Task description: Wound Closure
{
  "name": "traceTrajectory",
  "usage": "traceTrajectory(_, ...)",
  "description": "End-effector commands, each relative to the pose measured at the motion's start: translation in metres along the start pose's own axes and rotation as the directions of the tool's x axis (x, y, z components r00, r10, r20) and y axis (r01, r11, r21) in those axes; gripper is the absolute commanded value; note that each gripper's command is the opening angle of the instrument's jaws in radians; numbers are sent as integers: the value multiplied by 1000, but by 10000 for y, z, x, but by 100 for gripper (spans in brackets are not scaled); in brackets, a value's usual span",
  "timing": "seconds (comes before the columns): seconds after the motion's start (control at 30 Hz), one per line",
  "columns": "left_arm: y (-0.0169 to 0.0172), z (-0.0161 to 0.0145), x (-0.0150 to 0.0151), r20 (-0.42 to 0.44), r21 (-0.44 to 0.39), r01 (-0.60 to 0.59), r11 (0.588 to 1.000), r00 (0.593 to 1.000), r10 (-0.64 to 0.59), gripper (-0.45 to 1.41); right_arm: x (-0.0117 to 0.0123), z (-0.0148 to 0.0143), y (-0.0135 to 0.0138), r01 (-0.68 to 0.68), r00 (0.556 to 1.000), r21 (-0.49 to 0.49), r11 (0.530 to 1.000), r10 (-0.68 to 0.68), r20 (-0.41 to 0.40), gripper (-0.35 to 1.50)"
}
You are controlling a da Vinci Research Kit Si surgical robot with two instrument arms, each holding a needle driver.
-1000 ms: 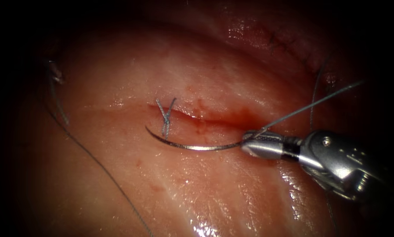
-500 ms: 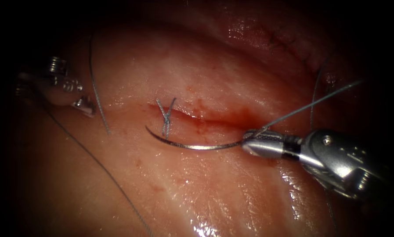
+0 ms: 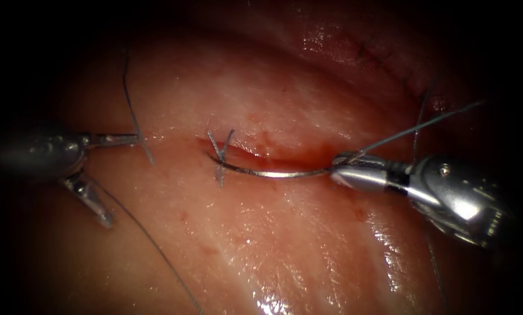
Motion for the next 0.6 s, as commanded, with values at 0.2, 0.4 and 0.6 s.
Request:
traceTrajectory(0.2,3,27,45,-107,-106,70,992,991,-82,86,11,9,-4,155,984,57,986,-159,80,-35)
traceTrajectory(0.4,-7,44,78,-187,-109,64,992,979,-83,94,17,10,-16,208,975,65,976,-212,71,-35)
traceTrajectory(0.6,-6,61,65,-239,-86,43,995,969,-62,91,17,7,-19,121,993,21,992,-121,-3,-35)
